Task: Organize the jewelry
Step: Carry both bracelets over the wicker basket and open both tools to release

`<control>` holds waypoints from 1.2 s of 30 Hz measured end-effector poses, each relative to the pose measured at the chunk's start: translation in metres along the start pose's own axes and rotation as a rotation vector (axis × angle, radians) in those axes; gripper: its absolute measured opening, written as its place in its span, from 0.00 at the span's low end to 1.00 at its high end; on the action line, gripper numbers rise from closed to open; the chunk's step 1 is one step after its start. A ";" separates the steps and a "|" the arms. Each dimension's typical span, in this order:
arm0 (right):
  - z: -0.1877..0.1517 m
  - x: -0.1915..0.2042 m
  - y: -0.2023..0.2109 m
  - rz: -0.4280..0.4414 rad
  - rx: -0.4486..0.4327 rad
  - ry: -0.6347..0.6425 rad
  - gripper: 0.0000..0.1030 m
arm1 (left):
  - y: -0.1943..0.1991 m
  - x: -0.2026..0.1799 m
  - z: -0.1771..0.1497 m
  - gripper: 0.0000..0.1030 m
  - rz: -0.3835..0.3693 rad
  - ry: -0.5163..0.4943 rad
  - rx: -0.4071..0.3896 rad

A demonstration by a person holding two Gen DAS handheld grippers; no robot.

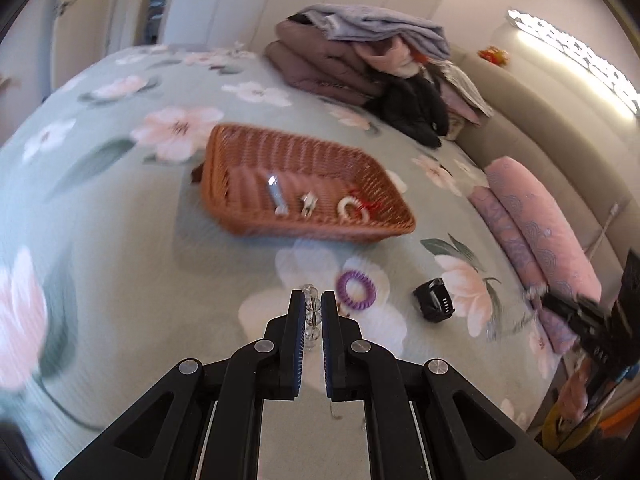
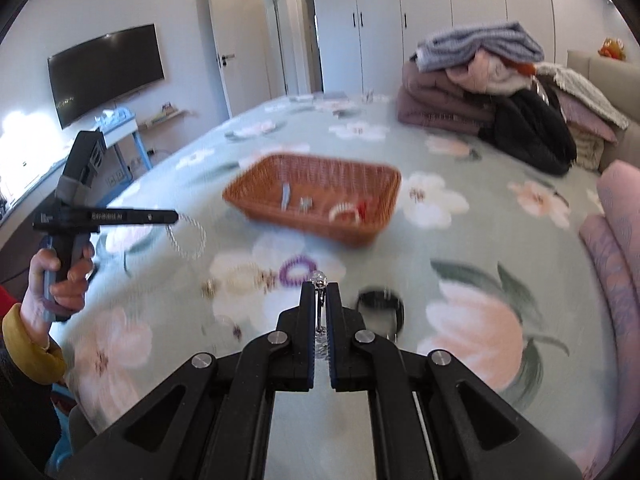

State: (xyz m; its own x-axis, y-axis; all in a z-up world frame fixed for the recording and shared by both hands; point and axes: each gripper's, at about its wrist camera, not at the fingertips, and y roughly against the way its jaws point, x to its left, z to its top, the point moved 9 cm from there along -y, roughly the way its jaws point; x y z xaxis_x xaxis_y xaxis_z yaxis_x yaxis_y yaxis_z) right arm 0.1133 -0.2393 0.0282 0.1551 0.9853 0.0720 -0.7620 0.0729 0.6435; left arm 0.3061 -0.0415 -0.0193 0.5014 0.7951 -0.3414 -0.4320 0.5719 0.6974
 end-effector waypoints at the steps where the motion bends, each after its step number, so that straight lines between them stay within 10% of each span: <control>1: 0.009 0.003 -0.001 -0.008 -0.017 0.012 0.07 | 0.002 -0.002 0.007 0.08 0.002 -0.025 -0.001; 12: 0.095 0.012 -0.066 -0.019 0.001 -0.007 0.07 | -0.027 0.000 0.102 0.07 -0.115 -0.061 0.014; 19: 0.130 0.017 -0.135 -0.018 -0.009 -0.012 0.06 | -0.071 0.016 0.137 0.07 -0.010 -0.008 -0.036; 36: 0.139 -0.032 -0.261 -0.040 0.135 -0.223 0.06 | -0.191 0.010 0.137 0.07 0.075 0.001 0.078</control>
State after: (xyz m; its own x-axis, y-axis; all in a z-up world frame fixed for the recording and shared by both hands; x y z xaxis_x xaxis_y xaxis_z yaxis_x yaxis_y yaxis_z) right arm 0.3946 -0.3112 -0.0363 0.3295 0.9225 0.2010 -0.6643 0.0752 0.7437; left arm 0.4967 -0.1702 -0.0693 0.4686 0.8354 -0.2871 -0.4085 0.4931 0.7680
